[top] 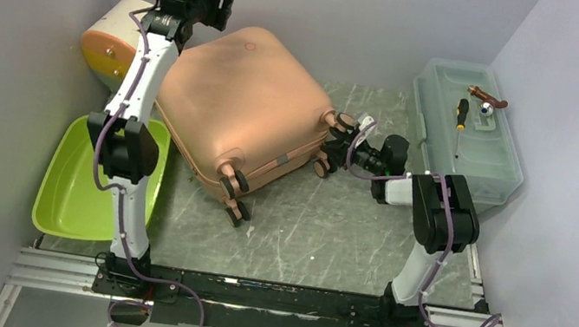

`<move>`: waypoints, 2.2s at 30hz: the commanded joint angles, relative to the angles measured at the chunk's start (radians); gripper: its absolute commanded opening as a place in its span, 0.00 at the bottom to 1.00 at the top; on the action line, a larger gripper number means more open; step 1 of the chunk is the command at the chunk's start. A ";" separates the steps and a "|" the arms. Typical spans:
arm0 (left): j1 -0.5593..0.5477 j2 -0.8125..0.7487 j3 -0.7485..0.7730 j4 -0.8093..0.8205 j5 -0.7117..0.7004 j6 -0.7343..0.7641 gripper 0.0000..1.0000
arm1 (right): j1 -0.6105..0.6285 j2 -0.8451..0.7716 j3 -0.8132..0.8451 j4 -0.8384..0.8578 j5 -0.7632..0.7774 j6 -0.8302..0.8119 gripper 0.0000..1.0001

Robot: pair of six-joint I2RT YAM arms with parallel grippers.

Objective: Open, take out, and arrange the luggage
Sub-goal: Pick up the zipper from the luggage, then unzip the zipper of the luggage.

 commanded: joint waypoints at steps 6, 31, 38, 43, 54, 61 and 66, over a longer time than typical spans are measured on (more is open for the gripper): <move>0.061 0.149 0.126 0.103 -0.037 -0.036 0.73 | 0.051 0.034 0.041 0.361 -0.208 0.160 0.02; 0.135 0.232 0.038 0.121 0.048 -0.037 0.68 | -0.135 0.092 0.213 -0.061 0.098 0.330 0.00; 0.135 0.243 0.037 0.087 0.084 -0.024 0.67 | -0.123 0.128 0.473 -0.482 0.224 0.163 0.00; 0.133 0.248 0.021 0.074 0.093 -0.022 0.66 | -0.131 0.135 0.538 -0.604 0.237 0.083 0.00; 0.119 0.289 0.042 0.122 -0.016 -0.071 0.74 | -0.175 0.104 0.403 -0.493 0.141 0.151 0.00; 0.035 0.397 0.144 0.161 -0.106 0.010 0.75 | -0.215 0.099 0.398 -0.529 0.100 0.144 0.00; -0.005 0.458 0.179 0.156 -0.086 0.048 0.74 | -0.216 0.128 0.458 -0.592 0.121 0.094 0.00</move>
